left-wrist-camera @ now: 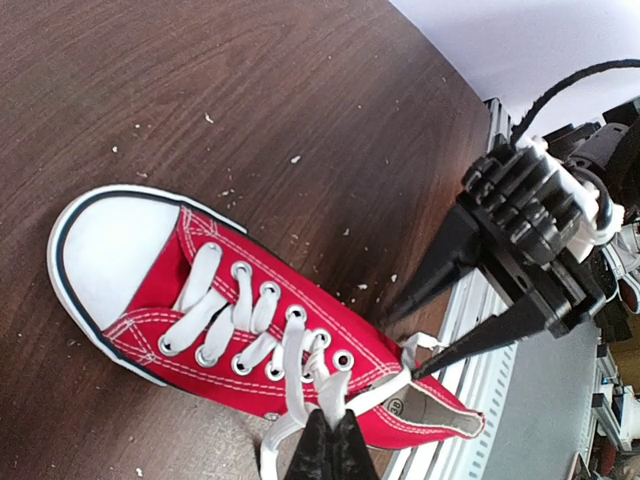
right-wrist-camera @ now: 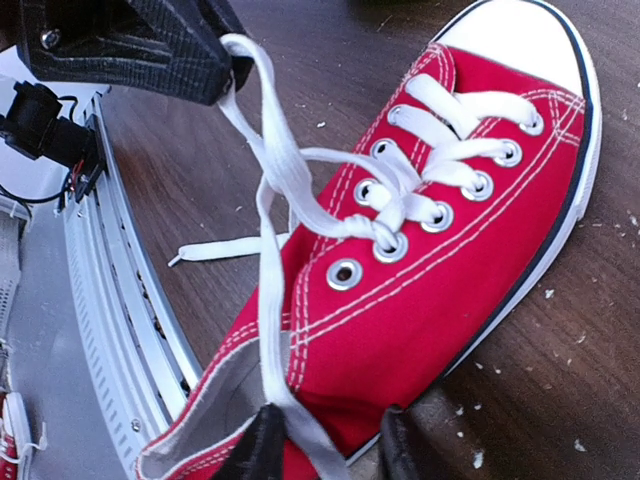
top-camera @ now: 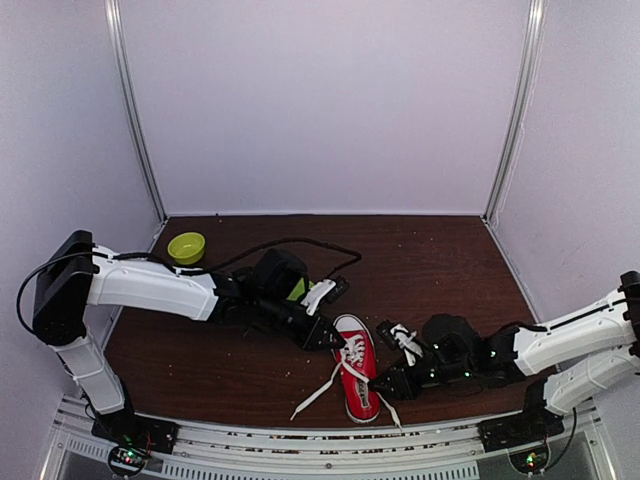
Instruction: Tie the shoes
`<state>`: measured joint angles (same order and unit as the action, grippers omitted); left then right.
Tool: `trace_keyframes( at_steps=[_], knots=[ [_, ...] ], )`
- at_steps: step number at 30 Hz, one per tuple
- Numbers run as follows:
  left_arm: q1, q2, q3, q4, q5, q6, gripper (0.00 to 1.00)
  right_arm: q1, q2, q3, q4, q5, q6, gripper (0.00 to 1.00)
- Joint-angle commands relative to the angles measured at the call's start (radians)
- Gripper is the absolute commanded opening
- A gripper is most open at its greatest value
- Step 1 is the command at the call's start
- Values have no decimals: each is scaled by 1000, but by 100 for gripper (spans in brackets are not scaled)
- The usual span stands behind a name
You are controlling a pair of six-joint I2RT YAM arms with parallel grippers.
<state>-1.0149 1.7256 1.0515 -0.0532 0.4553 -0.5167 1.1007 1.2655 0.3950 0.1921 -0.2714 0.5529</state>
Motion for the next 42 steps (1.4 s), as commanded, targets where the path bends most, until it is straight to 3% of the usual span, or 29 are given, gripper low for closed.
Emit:
trace_keyframes(
  at_steps=[1, 9, 15, 21, 27, 32, 37, 42],
  knots=[
    [7, -38, -14, 47, -9, 12, 0, 11, 13, -11, 72, -9, 32, 26],
    [9, -38, -16, 49, -8, 19, 0, 10, 25, -37, 140, -80, 57, 23],
    [11, -42, -18, 50, -22, 27, 0, 11, 41, -41, 161, -71, 70, 0],
    [10, -71, -46, 129, 52, 72, 0, -4, -13, 41, -66, 122, 68, 0],
    [4, -86, -79, 144, 196, 190, 0, -45, 10, 180, -249, 200, 37, 0],
    [-20, -71, -64, 5, 219, 320, 0, -55, 70, 259, -265, 191, 12, 0],
    [-59, -38, -39, -149, 147, 418, 0, -53, 114, 283, -219, 98, -5, 0],
    [-99, -14, -33, -169, 117, 421, 0, -39, 136, 266, -192, 49, 1, 0]
  ],
)
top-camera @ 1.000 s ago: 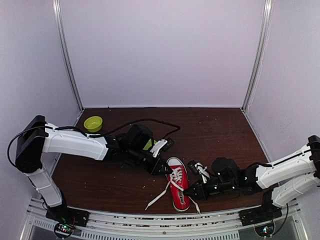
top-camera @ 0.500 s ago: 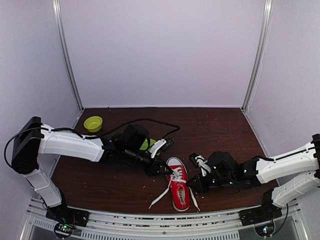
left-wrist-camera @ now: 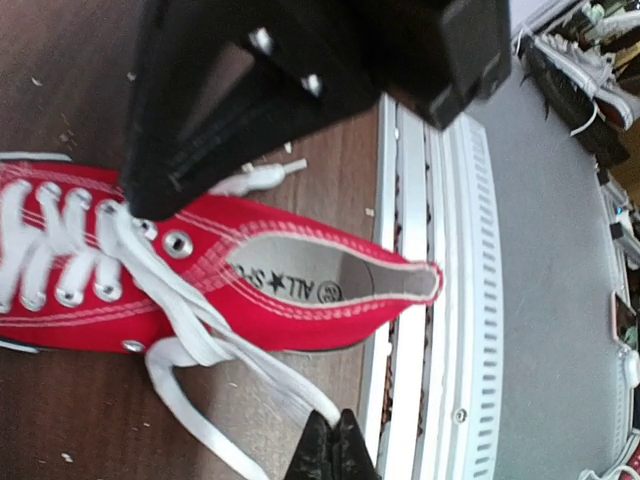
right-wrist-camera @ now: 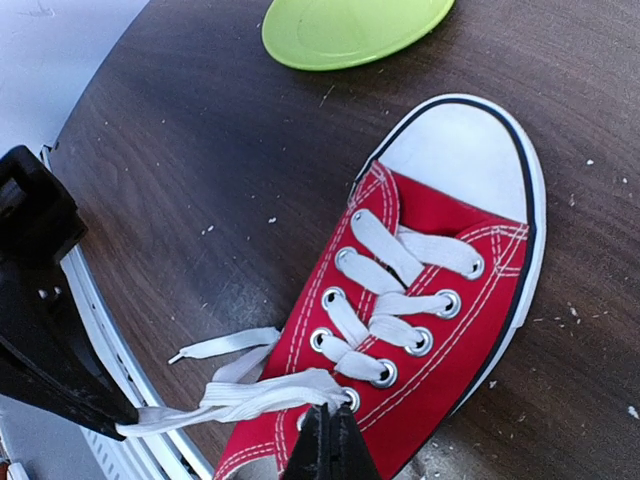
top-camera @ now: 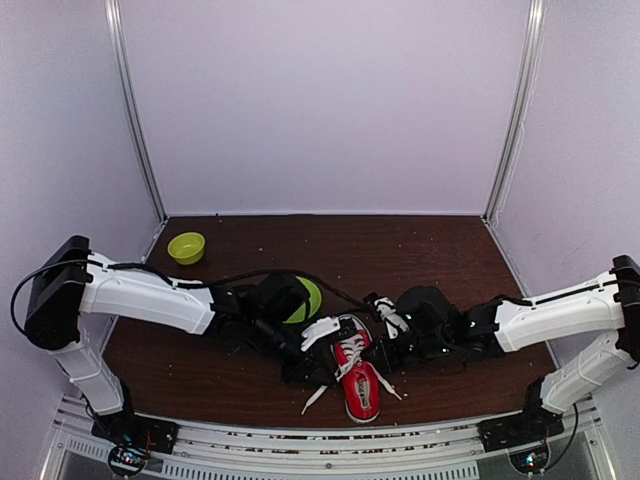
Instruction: Tie the shoes
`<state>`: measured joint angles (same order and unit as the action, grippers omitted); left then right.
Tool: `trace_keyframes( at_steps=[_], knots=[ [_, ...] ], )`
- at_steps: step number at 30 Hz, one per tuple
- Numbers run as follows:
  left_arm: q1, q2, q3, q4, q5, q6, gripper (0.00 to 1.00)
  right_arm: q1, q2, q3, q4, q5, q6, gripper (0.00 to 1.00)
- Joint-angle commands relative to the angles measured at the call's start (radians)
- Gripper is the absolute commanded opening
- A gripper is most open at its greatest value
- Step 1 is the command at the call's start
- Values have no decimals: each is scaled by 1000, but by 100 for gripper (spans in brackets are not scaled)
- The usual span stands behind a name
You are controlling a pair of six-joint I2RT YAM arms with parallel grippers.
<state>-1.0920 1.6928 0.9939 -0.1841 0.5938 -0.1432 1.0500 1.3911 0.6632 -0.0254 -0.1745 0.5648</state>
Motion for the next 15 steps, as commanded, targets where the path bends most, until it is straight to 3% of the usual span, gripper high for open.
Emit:
trace_keyframes(
  at_steps=[1, 6, 9, 15],
  knots=[
    [-22, 13, 18, -22, -26, 36, 7, 15, 10, -6, 26, -47, -10, 0],
    [0, -60, -6, 41, -117, -48, 30, 22, -13, -32, 25, -45, 1, 0],
    [29, -119, -16, 87, -145, -123, 37, 25, -27, -48, 27, -46, 3, 0],
    [76, -57, 64, 41, -177, -210, 30, 27, -34, -63, 35, -51, 7, 0]
  ],
)
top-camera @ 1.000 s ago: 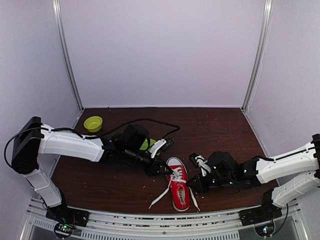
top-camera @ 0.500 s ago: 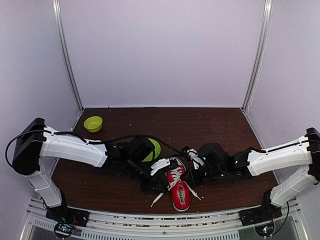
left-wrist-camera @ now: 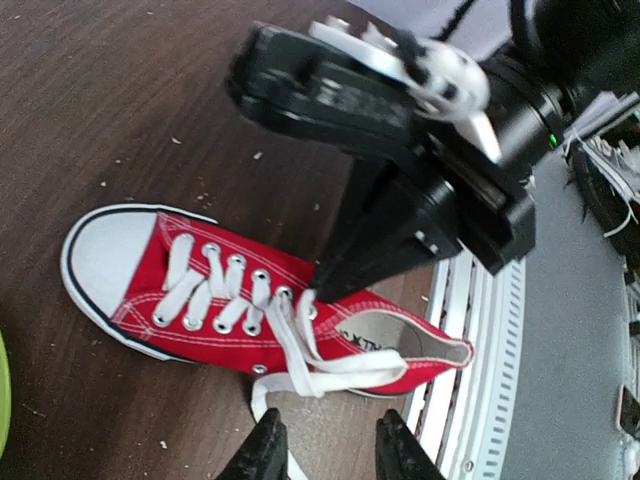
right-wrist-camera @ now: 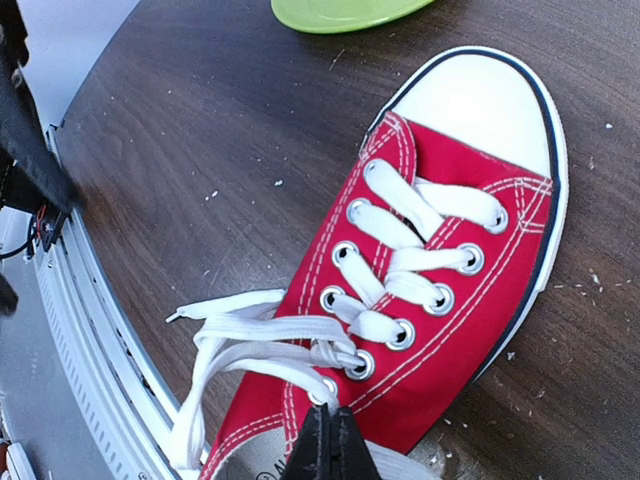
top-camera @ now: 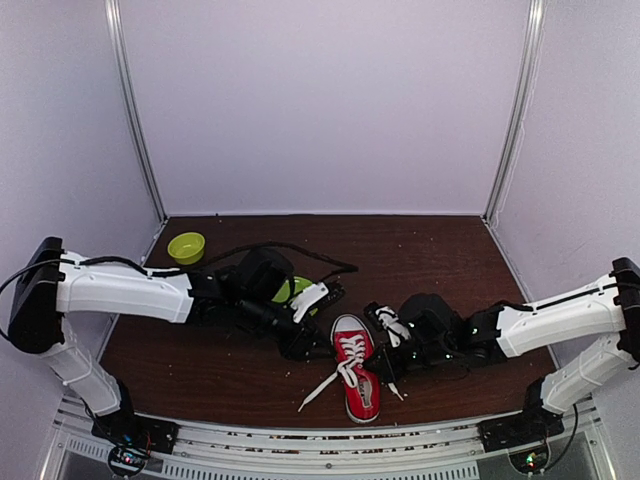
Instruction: Tie the shoes
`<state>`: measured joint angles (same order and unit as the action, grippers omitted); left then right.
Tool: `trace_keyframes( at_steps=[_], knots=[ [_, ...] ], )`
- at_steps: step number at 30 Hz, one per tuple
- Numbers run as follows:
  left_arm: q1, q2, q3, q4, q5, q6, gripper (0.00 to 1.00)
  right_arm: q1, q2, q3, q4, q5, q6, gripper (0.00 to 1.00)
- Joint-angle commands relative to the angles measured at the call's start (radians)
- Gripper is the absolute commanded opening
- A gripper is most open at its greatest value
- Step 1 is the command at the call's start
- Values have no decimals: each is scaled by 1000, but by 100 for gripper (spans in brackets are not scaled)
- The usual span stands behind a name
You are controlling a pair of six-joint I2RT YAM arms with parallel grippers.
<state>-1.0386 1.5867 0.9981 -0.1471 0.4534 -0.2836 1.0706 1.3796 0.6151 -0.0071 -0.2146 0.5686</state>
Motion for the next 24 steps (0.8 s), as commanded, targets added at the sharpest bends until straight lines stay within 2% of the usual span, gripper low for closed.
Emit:
trace_keyframes(
  at_steps=[1, 11, 15, 24],
  knots=[
    [23, 75, 78, -10, -31, -69, 29, 8, -22, -14, 19, -11, 3, 0],
    [23, 205, 142, 10, 90, -95, 32, 8, -11, -15, 31, -14, 1, 0],
    [23, 233, 158, 0, 93, -93, 32, 8, -7, -15, 32, -17, 1, 0],
    [23, 277, 175, -38, 82, -91, 23, 8, -14, -13, 33, -11, 0, 0]
  ],
)
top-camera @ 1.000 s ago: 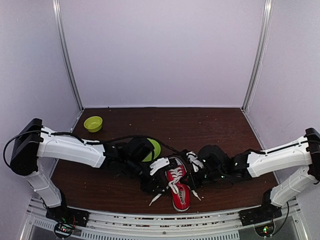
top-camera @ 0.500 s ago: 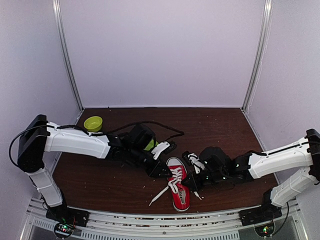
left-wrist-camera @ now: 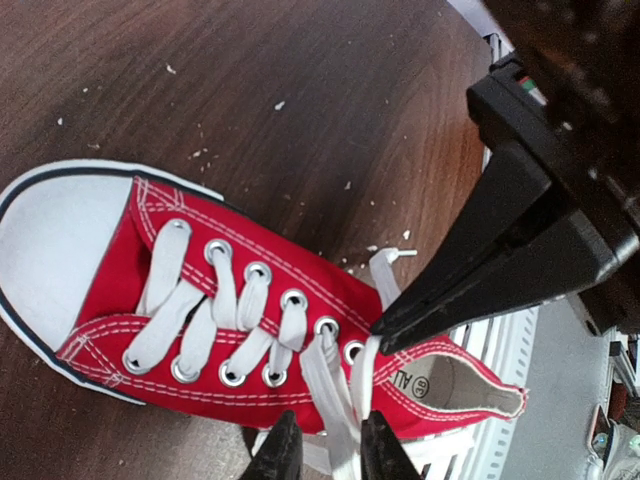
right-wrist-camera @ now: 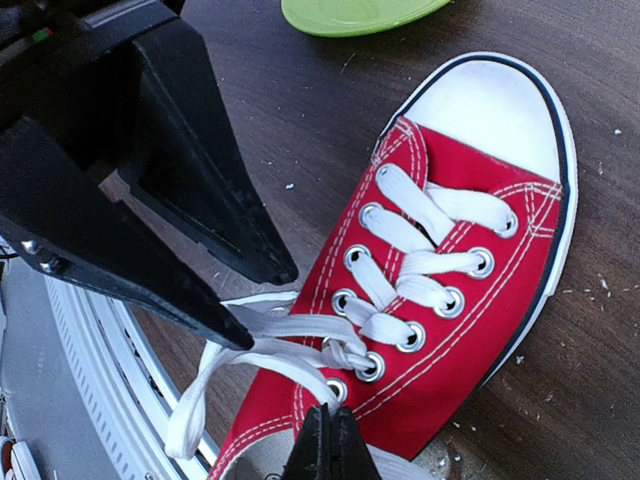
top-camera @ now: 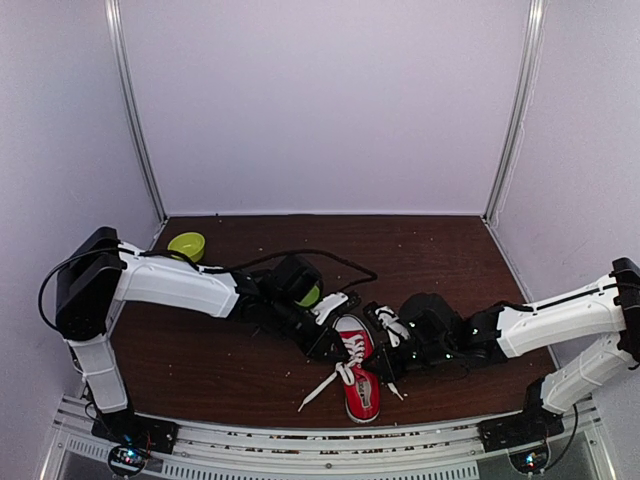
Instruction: Tie the shoes
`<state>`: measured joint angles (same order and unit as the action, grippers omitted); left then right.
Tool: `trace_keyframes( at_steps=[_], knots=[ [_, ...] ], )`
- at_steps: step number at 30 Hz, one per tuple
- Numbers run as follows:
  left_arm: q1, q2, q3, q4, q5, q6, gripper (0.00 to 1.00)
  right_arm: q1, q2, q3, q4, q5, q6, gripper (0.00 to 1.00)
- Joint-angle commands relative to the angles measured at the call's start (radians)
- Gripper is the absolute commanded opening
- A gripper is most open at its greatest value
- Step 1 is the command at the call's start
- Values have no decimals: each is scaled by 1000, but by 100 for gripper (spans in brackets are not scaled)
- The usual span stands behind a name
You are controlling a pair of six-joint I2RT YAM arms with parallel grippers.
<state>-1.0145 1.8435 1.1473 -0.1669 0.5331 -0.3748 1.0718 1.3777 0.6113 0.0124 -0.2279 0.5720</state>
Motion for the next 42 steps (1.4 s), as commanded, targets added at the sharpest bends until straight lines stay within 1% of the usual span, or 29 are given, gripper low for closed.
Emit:
trace_keyframes(
  at_steps=[1, 14, 15, 20, 31, 42],
  knots=[
    [-1, 22, 25, -22, 3, 2, 23, 7, -11, -9, 14, 2, -4, 0],
    [-1, 34, -9, 21, 70, -19, 21, 7, -13, -4, 14, 11, -3, 0],
    [-1, 37, -9, 21, 74, -21, 18, 7, -12, -2, 14, 11, -1, 0],
    [-1, 34, -18, 36, 72, -31, 0, 8, -4, 17, 9, 9, -6, 0],
    [-1, 0, -76, 164, 25, -120, 0, 28, 41, 54, -1, 20, -9, 0],
    [0, -37, -102, 176, -45, -135, 0, 36, 68, 66, -39, 39, -7, 0]
  ],
)
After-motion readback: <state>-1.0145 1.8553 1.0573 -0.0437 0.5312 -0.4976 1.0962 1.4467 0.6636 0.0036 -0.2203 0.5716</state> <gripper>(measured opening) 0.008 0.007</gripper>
